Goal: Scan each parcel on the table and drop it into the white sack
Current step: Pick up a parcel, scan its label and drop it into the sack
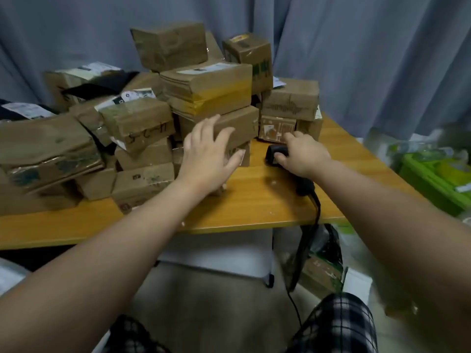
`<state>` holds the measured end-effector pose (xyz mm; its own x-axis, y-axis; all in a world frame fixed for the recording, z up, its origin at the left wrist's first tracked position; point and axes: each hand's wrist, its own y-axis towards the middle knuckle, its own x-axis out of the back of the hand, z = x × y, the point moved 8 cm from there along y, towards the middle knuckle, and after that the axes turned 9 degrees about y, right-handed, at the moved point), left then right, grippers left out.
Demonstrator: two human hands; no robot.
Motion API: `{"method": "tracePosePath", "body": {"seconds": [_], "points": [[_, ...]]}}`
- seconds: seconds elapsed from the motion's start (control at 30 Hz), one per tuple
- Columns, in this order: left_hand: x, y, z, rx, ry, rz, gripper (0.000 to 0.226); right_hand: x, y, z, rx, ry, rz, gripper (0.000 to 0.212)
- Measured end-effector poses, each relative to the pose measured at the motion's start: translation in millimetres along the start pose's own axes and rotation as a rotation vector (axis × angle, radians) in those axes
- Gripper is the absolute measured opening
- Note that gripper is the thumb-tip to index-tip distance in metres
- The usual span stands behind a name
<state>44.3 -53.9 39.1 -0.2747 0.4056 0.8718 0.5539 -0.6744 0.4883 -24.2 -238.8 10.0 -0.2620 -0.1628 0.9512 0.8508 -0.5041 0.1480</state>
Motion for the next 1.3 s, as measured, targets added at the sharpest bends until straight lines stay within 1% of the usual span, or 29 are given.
{"method": "tracePosePath", "body": {"seconds": [0.07,0.17,0.2,0.27,0.3,0.37,0.43,0.5,0.57,0.63,0.7,0.73,0.8,0.83,0.93,1.0,1.07,1.17,1.23,1.3], "points": [[-13,-12,1,0.002,0.024,0.033,0.055,-20,-1,-13,-0.081,0.012,0.057,0.052],[-40,-29,8,0.029,0.022,0.106,0.056,-55,-6,-33,-0.253,0.134,0.167,0.06],[-45,-33,10,0.035,0.029,0.118,0.056,-61,-7,-36,-0.287,0.16,0.167,0.06],[-51,-37,15,0.053,0.043,0.125,0.056,-64,-10,-45,-0.336,0.17,0.076,0.056],[-53,-39,15,0.055,0.044,0.131,0.056,-65,-13,-51,-0.386,0.207,0.037,0.053],[-59,-43,15,0.056,0.037,0.144,0.056,-76,-21,-61,-0.496,0.358,0.036,0.047],[-61,-45,15,0.051,0.036,0.138,0.056,-86,-26,-62,-0.542,0.536,0.051,0.042],[-59,-45,13,0.051,0.033,0.124,0.055,-85,-30,-61,-0.562,0.742,-0.021,0.043],[-56,-45,13,0.058,0.029,0.122,0.055,-82,-39,-57,-0.592,1.03,-0.121,0.043],[-48,-44,14,0.057,0.016,0.095,0.055,-83,-50,-50,-0.626,1.418,-0.169,0.04],[-35,-42,18,0.053,-0.002,0.041,0.054,-78,-54,-33,-0.595,1.795,-0.087,0.031],[-26,-39,20,0.049,-0.01,0.006,0.053,-71,-54,-22,-0.535,1.904,-0.01,0.024],[-9,-34,28,0.053,-0.011,-0.058,0.052,-50,-49,-3,-0.383,1.954,0.107,0.012],[0,-30,33,0.059,-0.012,-0.092,0.052,-39,-46,5,-0.319,1.945,0.119,0.01],[27,-13,49,0.089,-0.049,-0.203,0.055,-7,-32,25,-0.199,1.956,0.022,0.014],[42,5,60,0.12,-0.111,-0.265,0.061,11,-20,39,-0.169,2.013,-0.053,0.018],[51,28,73,0.173,-0.183,-0.276,0.071,19,-5,52,-0.15,2.048,-0.097,0.018],[53,64,95,0.294,-0.322,-0.19,0.09,8,11,69,-0.225,1.995,-0.166,0.022],[46,84,107,0.377,-0.429,-0.063,0.103,-11,16,77,-0.309,1.948,-0.192,0.02],[37,99,115,0.391,-0.452,0.087,0.11,-27,20,82,-0.379,1.914,-0.2,0.026]]}}
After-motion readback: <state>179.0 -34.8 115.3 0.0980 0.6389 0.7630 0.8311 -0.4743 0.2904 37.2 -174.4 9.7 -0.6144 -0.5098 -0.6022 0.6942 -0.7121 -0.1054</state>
